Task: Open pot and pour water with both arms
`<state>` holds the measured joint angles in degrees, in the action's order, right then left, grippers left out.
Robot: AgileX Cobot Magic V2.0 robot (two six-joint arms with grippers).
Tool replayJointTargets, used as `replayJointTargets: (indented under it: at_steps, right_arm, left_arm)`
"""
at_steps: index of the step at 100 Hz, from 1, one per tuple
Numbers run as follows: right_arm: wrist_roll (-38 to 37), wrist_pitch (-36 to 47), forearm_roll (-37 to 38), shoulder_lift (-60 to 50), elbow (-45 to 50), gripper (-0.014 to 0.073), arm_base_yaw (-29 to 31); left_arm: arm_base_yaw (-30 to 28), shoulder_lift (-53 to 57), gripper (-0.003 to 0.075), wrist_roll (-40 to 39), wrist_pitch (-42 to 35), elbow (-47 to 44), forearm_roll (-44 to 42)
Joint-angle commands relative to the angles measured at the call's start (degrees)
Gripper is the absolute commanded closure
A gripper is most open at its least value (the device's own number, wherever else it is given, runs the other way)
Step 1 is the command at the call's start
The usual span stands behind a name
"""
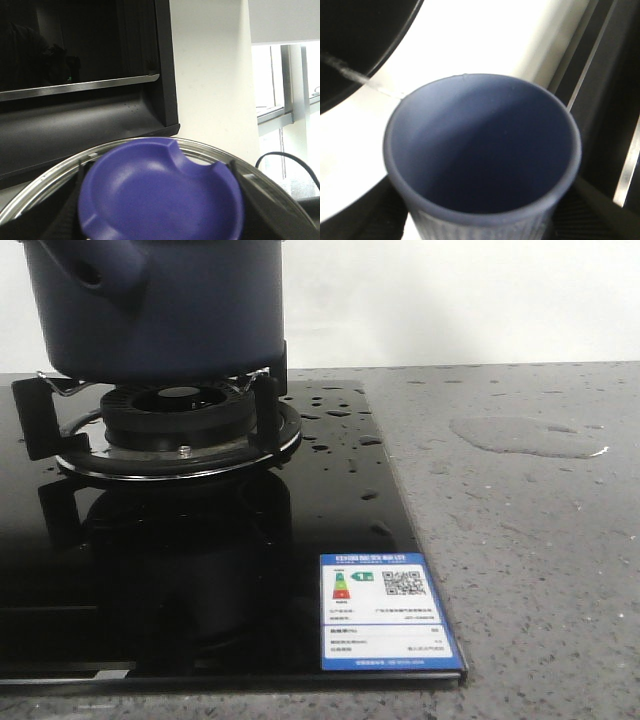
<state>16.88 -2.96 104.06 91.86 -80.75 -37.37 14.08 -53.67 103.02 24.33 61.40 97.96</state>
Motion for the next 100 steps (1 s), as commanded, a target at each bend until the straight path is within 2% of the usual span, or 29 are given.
replayJointTargets:
  at_steps: [1, 10, 21, 26, 33, 40, 55, 68, 79, 100]
  right_arm:
    - [0.7, -2.0, 2.5, -2.6, -2.3, 0.0393, 0.1]
    - [-4.0, -1.6, -1.3, -2.6, -2.3, 0.0393, 0.1]
    - [-19.5, -4.3, -13.4, -2.6, -2.3, 0.0393, 0.1]
    - [-24.0, -10.6, -18.5, -2.9, -2.3, 0.0393, -0.6]
    - [-24.9, -22.0, -21.4, -3.6, -2.3, 0.0393, -2.7]
    - [-28.3, -28.9, -23.8, -4.5, -2.3, 0.0393, -3.3]
    - [-40.5, -34.3, -34.7, -8.6, -2.1, 0.0393, -0.9]
    - [-48.5, -27.7, -43.9, -14.3, 2.1, 0.0393, 4.5]
    - [-55.8, -15.9, -43.8, -19.9, 11.3, 0.0393, 10.0]
    - [-62.0, 10.3, -43.8, -25.6, 31.3, 0.0393, 22.5]
  left_arm:
    - [0.4, 1.1, 0.0470, -0.6, 0.5, 2.1, 3.2]
    - [0.4, 1.1, 0.0470, -0.6, 0.5, 2.1, 3.2]
    - [0.4, 1.1, 0.0469, -0.6, 0.5, 1.9, 3.1]
    - [0.4, 1.1, 0.0470, -0.6, 0.5, 1.5, 3.1]
    - [0.4, 1.1, 0.0470, -0.6, 0.5, 0.8, 3.1]
    - [0.4, 0.9, 0.0470, -0.6, 0.5, -0.1, 3.1]
    - [0.4, -0.4, 0.0469, -0.6, 0.5, -1.1, 3.1]
    - [0.4, -2.3, 0.0469, -0.6, 0.9, -1.2, 3.1]
    - [0.4, -3.4, 0.0470, -0.6, 2.1, -1.2, 3.1]
    - [0.4, -4.4, 0.0470, -0.6, 4.0, -1.3, 3.1]
